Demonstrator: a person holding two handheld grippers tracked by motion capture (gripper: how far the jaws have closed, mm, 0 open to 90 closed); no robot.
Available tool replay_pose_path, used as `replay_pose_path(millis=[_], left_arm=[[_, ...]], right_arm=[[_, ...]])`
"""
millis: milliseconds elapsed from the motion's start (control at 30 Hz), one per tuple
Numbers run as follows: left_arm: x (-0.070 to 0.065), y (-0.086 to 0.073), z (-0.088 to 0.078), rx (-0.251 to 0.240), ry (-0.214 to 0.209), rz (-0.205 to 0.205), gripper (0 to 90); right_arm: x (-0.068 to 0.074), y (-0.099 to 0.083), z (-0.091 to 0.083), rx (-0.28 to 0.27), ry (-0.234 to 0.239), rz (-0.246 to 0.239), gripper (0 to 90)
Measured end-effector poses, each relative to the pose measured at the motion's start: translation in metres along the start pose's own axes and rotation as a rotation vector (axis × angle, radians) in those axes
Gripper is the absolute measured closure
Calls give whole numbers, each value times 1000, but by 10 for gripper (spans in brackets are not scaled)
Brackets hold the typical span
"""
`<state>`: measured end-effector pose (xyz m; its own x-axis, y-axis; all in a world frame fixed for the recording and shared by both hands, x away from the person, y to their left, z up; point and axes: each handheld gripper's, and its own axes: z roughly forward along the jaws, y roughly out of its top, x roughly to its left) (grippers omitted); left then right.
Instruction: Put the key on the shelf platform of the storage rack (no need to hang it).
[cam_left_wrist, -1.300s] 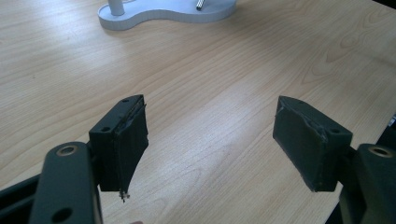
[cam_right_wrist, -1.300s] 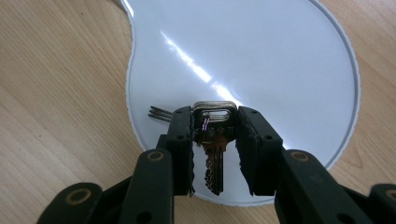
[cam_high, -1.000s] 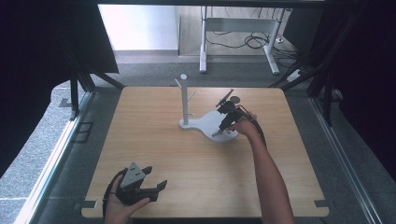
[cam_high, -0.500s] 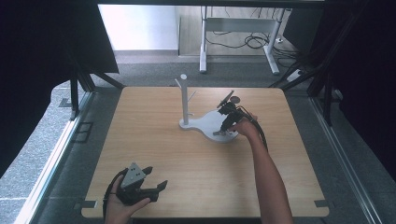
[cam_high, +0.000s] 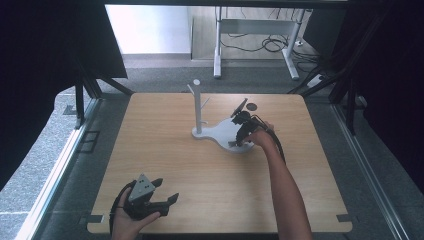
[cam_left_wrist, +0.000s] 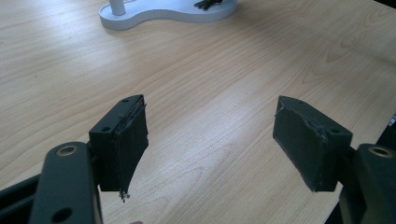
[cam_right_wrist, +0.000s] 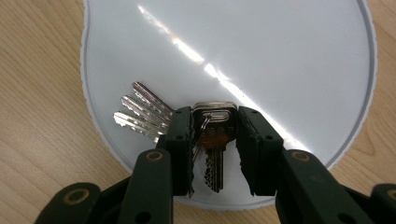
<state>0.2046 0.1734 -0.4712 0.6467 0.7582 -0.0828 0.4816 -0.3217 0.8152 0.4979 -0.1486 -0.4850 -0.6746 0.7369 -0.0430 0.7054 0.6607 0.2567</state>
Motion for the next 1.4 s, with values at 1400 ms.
replay_pose_path(millis=[1400], left_arm=[[2,-1,0,-4,7,-9,267]], right_arm=[[13,-91,-67,-327,61,-51,503]])
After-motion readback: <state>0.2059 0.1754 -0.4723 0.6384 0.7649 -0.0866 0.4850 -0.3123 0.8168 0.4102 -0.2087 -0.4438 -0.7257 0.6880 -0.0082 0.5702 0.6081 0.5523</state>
